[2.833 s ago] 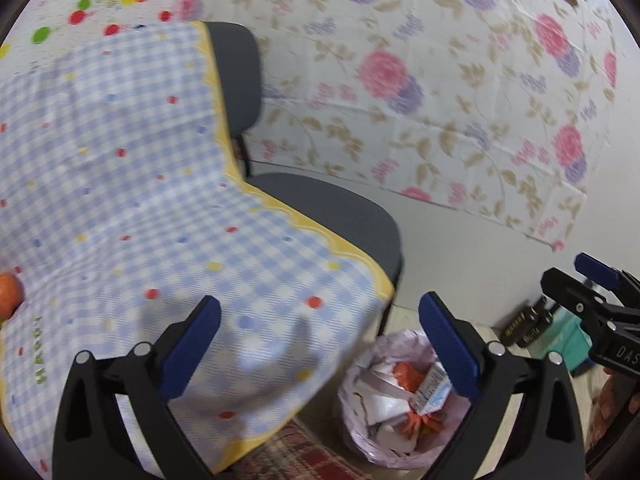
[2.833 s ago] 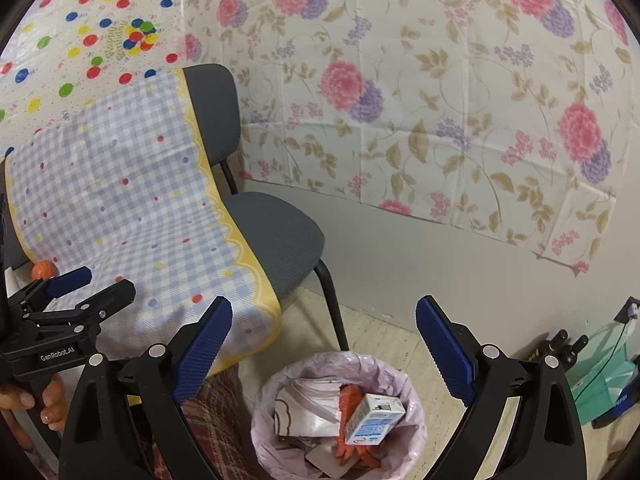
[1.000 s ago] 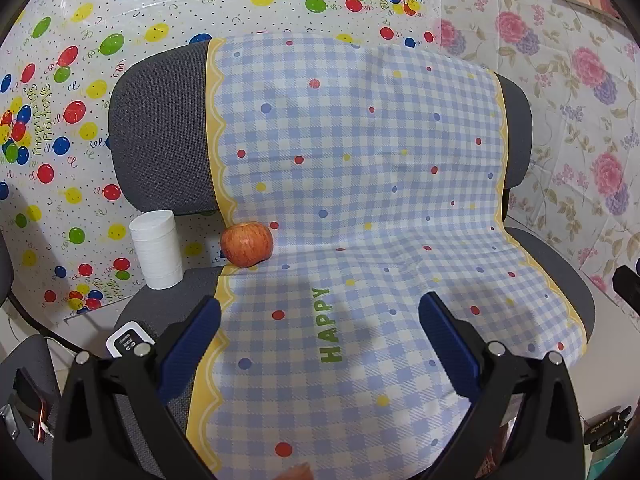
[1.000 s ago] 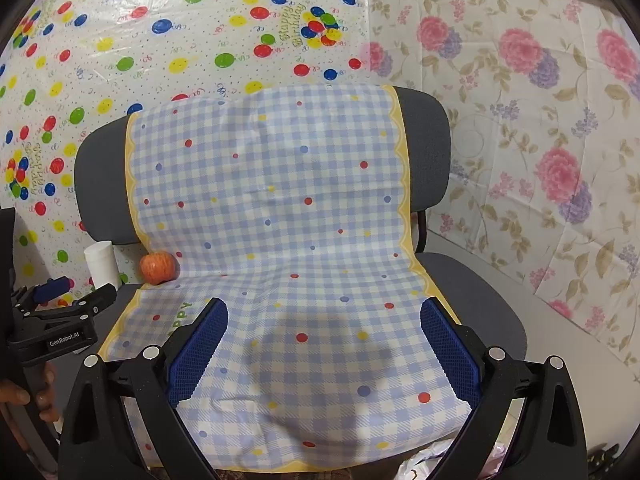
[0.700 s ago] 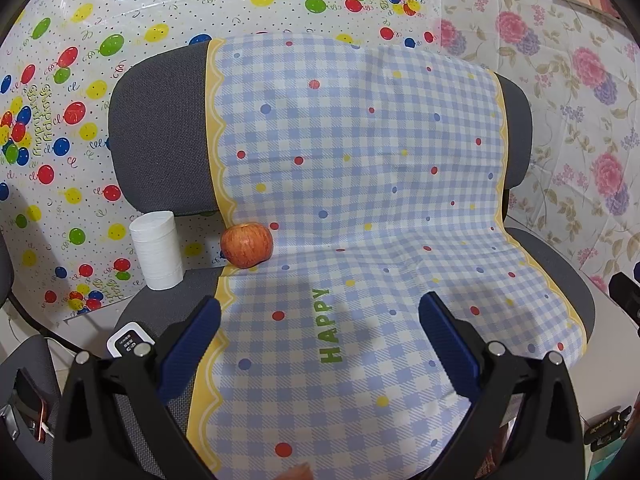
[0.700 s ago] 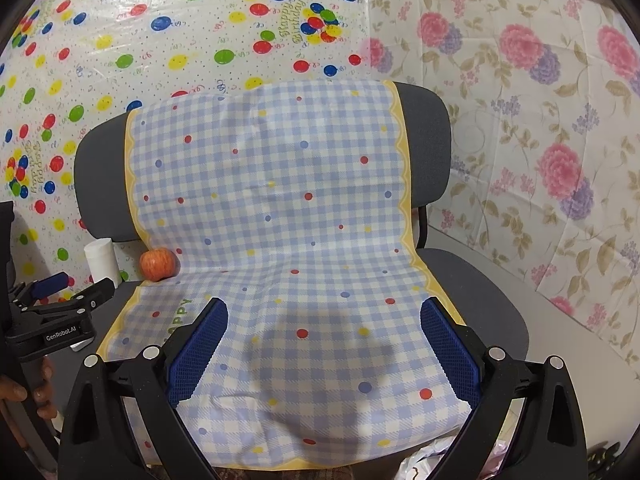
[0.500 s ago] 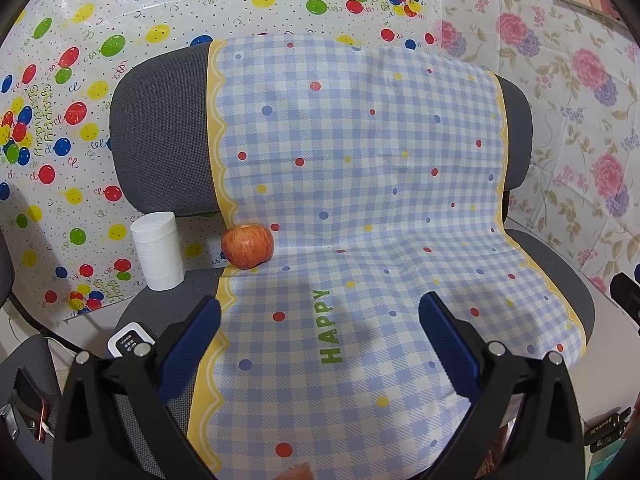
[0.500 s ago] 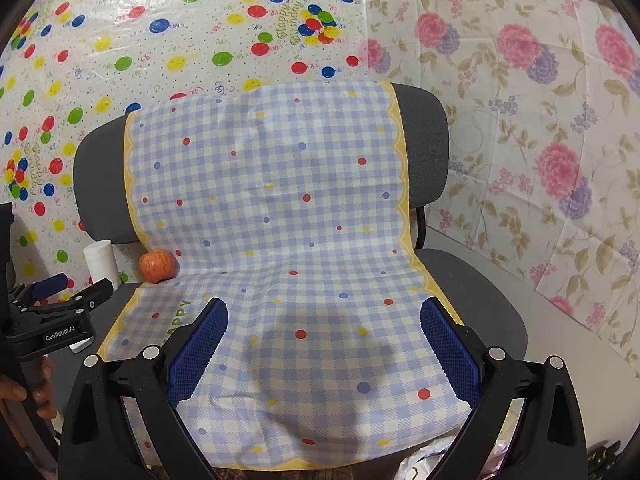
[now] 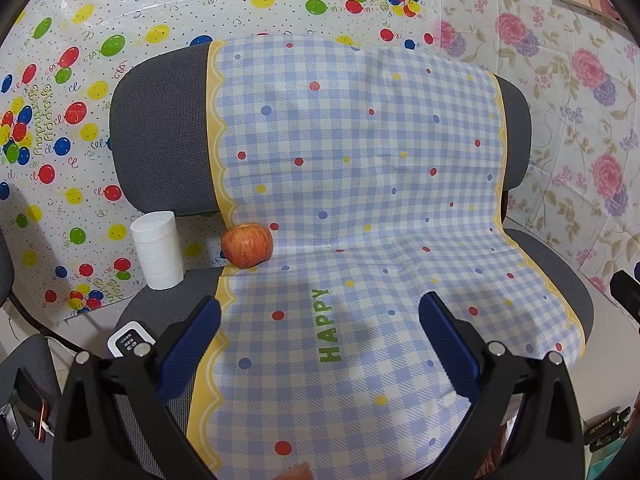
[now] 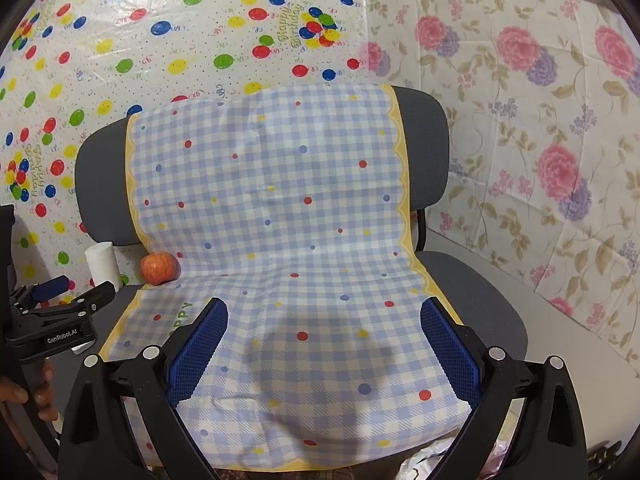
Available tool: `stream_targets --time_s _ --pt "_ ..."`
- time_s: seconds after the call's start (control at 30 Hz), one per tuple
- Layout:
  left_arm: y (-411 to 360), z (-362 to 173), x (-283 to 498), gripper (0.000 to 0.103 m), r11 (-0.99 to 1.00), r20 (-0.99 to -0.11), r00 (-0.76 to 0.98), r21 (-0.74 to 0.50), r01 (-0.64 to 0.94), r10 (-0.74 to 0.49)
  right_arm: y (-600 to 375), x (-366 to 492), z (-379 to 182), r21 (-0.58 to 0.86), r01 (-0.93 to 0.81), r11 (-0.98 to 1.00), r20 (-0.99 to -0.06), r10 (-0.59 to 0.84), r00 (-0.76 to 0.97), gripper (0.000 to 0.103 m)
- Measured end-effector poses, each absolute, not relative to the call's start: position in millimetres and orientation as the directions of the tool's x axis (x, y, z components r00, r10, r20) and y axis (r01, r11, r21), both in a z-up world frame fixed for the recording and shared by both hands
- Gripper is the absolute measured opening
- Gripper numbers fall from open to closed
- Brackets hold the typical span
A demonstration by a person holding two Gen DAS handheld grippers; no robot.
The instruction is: Collect trash
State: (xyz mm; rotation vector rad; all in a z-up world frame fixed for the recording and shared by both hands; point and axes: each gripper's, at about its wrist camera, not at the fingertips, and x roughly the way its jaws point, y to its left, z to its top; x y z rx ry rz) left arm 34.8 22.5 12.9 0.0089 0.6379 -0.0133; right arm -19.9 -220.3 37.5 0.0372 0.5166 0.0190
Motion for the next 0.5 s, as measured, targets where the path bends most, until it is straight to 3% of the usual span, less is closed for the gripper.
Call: stream_targets --time_s 0.5 --pt "22.9 12.6 35.1 0.096 1.0 -0.596 0.803 0.003 0.016 -0.011 -219.6 -19.8 36.0 0.043 -0.008 0.999 -0.493 0.028 0.869 0.096"
